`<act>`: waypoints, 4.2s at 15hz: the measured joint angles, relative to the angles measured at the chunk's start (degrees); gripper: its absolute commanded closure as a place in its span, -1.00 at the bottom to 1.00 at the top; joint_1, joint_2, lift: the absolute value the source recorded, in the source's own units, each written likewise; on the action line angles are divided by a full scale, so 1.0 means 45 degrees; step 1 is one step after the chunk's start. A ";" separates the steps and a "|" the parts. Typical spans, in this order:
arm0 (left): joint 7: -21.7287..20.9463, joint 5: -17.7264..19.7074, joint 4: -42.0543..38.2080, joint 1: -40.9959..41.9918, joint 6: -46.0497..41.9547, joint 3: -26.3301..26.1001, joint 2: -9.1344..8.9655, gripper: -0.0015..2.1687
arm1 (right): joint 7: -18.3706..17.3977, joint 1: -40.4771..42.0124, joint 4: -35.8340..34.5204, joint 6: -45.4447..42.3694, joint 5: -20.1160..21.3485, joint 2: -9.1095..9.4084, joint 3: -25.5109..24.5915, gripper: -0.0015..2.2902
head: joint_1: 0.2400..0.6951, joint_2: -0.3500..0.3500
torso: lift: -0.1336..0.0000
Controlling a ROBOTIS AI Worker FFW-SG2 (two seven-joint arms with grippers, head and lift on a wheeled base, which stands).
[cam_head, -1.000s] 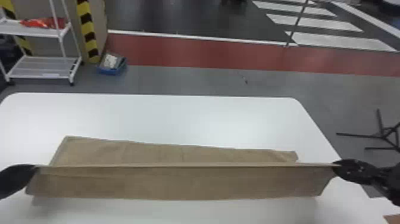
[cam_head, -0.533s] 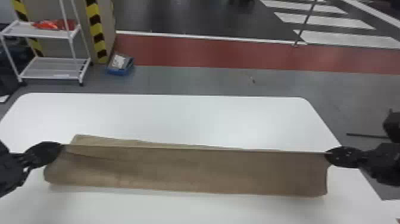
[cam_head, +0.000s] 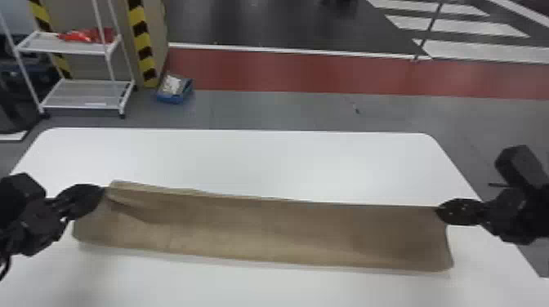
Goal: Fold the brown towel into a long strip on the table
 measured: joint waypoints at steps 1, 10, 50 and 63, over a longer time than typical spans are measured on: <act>0.0376 0.0146 0.0003 -0.0014 -0.0054 -0.0061 -0.0023 -0.57 | 0.0000 -0.0110 0.0123 0.0043 0.0078 0.0018 0.0141 0.61 | 1.00 -0.34 | -0.81; 0.2868 0.1963 -0.0202 0.0206 -0.0889 0.0079 -0.0475 -0.97 | -0.4098 -0.0326 0.0229 0.1249 -0.0705 0.0802 0.0235 -0.96 | 1.00 -0.38 | -0.81; 0.3090 0.8691 0.0142 0.3691 -0.2981 0.2276 -0.0710 -0.96 | -0.9888 0.0183 0.0299 0.3085 -0.5377 0.2653 -0.1614 -0.95 | 1.00 -0.29 | -0.81; 0.4836 0.9198 -0.1880 0.5585 -0.3839 0.1042 -0.1402 -0.97 | -1.7708 0.7697 -0.4040 -0.6246 -0.5026 0.3949 0.7362 -0.93 | 1.00 0.78 | -0.81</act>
